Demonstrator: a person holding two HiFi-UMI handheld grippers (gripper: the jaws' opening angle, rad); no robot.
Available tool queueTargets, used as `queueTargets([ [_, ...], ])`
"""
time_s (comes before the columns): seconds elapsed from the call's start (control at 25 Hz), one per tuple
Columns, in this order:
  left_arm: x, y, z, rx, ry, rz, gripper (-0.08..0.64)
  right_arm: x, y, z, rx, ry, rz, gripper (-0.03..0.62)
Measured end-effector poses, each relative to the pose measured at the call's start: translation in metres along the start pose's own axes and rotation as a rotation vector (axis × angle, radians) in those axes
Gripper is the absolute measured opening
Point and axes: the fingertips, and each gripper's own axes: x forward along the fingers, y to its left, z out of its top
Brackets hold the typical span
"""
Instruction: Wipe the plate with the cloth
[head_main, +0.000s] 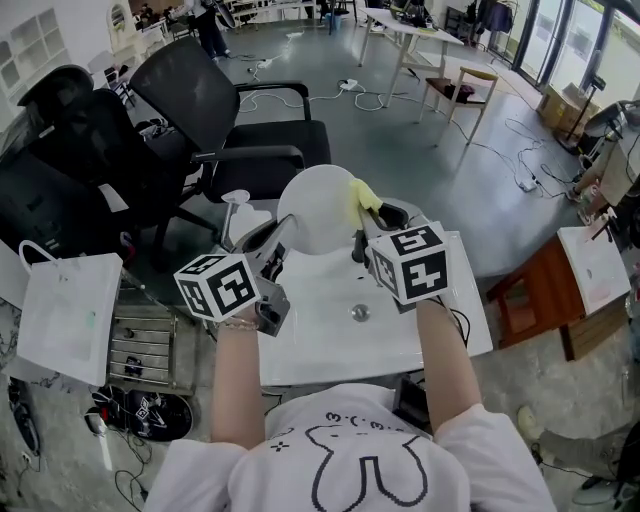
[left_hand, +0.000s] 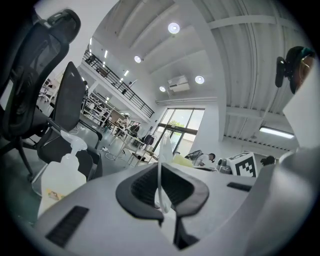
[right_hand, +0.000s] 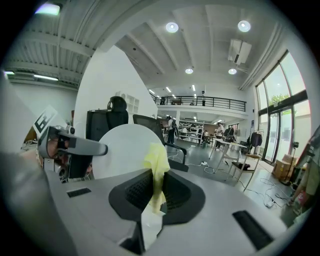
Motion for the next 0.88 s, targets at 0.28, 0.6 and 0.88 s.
queueTargets([
  [0.28, 0.001, 0.002, -0.001, 0.0, -0.004, 0.005, 0.018, -0.001, 0.022, -0.04, -0.034, 0.105, 0.057, 0.051],
  [0.6, 0.003, 0.001, -0.006, 0.054, 0.017, 0.019, 0.018, -0.014, 0.029, -0.052, -0.139, 0.164, 0.062, 0.051],
  [0.88, 0.007, -0.006, -0.007, 0.089, 0.032, 0.018, 0.017, -0.032, 0.014, 0.005, -0.164, -0.032, -0.007, 0.051],
])
